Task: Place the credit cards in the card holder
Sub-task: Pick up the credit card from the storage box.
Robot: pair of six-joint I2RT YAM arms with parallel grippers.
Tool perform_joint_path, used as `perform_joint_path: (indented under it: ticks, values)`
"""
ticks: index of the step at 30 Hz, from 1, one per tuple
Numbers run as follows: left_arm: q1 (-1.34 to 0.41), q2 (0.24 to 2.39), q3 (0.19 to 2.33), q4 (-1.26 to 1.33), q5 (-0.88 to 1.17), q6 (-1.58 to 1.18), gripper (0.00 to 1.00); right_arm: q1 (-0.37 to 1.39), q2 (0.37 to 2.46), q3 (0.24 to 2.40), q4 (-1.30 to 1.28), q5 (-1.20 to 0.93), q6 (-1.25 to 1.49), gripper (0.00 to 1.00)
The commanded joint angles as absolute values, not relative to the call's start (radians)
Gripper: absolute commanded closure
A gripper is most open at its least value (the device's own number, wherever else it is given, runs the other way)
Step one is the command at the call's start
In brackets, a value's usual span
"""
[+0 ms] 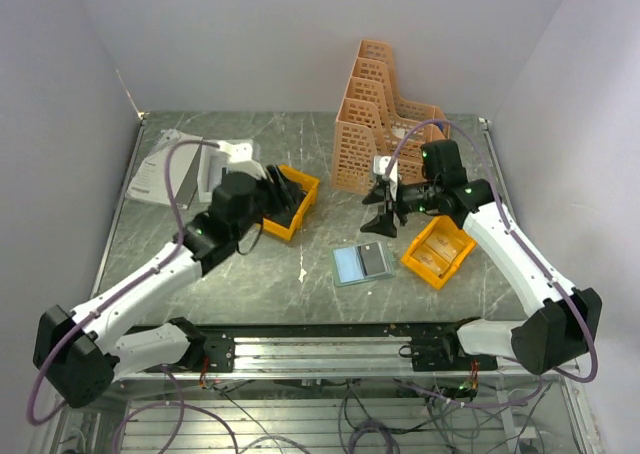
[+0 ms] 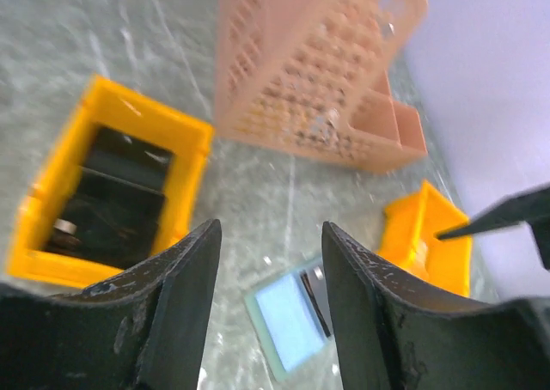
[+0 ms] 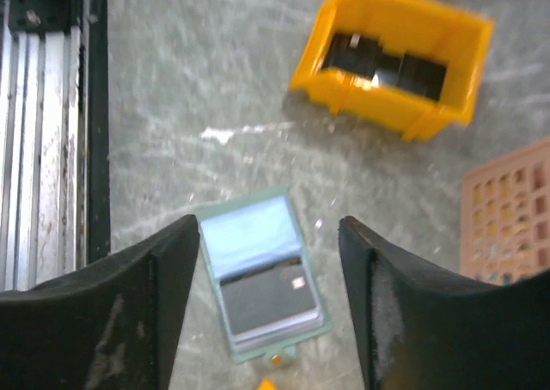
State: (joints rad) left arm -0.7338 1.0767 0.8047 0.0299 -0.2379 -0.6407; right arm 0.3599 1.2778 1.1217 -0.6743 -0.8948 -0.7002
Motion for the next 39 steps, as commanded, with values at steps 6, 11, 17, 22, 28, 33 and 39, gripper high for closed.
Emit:
perform_joint_path:
  ticks: [6,11,17,22,28,33,39]
  values:
    - [-0.347,1.156,1.111,-0.407,0.019,-0.451,0.38,0.358,1.379,1.293,-0.802,-1.147,-0.806,0.31]
    - [-0.150,1.353,1.205,-0.439,0.098,-0.383,0.39,0.339,1.391,1.232,-0.728,-1.160,-0.777,0.31]
    - [-0.075,1.578,1.369,-0.466,-0.036,-0.390,0.43,0.322,1.449,1.187,-0.730,-1.156,-0.804,0.32]
    - [-0.089,1.714,1.471,-0.474,-0.199,-0.325,0.46,0.318,1.459,1.153,-0.728,-1.143,-0.811,0.32]
    - [-0.186,1.906,1.615,-0.518,-0.402,-0.274,0.47,0.309,1.476,1.147,-0.719,-1.124,-0.802,0.32]
    - [-0.186,1.993,1.651,-0.520,-0.388,-0.257,0.51,0.303,1.489,1.147,-0.727,-1.125,-0.805,0.32]
    - [-0.179,2.051,1.665,-0.524,-0.323,-0.223,0.47,0.299,1.499,1.152,-0.738,-1.118,-0.815,0.32]
